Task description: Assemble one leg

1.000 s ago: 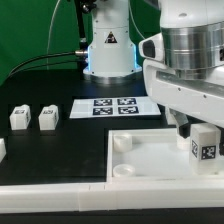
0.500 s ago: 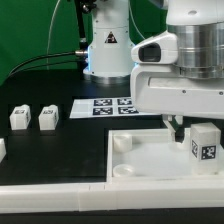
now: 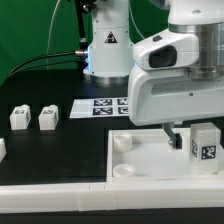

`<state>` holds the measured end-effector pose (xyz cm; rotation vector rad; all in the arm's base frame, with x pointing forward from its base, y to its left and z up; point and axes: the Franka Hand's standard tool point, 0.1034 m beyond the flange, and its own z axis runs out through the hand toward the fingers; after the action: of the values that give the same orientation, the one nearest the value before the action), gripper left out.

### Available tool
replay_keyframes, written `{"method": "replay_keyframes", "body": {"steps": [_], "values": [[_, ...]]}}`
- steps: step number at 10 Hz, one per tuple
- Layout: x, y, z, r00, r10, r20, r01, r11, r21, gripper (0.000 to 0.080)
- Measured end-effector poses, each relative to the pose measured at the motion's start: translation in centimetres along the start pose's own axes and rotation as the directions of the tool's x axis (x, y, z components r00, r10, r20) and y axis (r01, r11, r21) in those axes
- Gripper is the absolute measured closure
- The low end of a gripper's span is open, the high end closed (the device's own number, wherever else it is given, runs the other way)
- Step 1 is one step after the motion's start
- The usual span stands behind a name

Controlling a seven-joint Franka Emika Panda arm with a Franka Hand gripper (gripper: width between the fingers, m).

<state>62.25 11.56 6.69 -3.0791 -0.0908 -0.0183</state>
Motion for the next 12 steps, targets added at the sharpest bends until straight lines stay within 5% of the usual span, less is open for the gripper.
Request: {"method": "replay_keyframes", "body": {"steps": [2, 3, 4, 5, 9, 12], "values": [[0.00, 0.00, 0.00, 1.000, 0.011, 0.000, -0.011, 1.000, 0.000, 0.0179], [0.00, 0.00, 0.00, 1.000, 0.011, 0.000, -0.011, 1.000, 0.000, 0.0361], [0.00, 0.00, 0.00, 1.000, 0.011, 0.000, -0.011, 1.000, 0.000, 0.0361], [0.00, 0.01, 0.00, 1.000, 0.011, 0.000, -0.011, 1.000, 0.000, 0.0512], [0.00, 0.00, -0.01, 0.999, 0.053, 0.000, -0.053, 0.999, 0.001, 0.0511], [-0.05, 0.00, 0.00, 0.888, 0.459, 0.002, -0.459, 0.888, 0.007, 0.0509]]}}
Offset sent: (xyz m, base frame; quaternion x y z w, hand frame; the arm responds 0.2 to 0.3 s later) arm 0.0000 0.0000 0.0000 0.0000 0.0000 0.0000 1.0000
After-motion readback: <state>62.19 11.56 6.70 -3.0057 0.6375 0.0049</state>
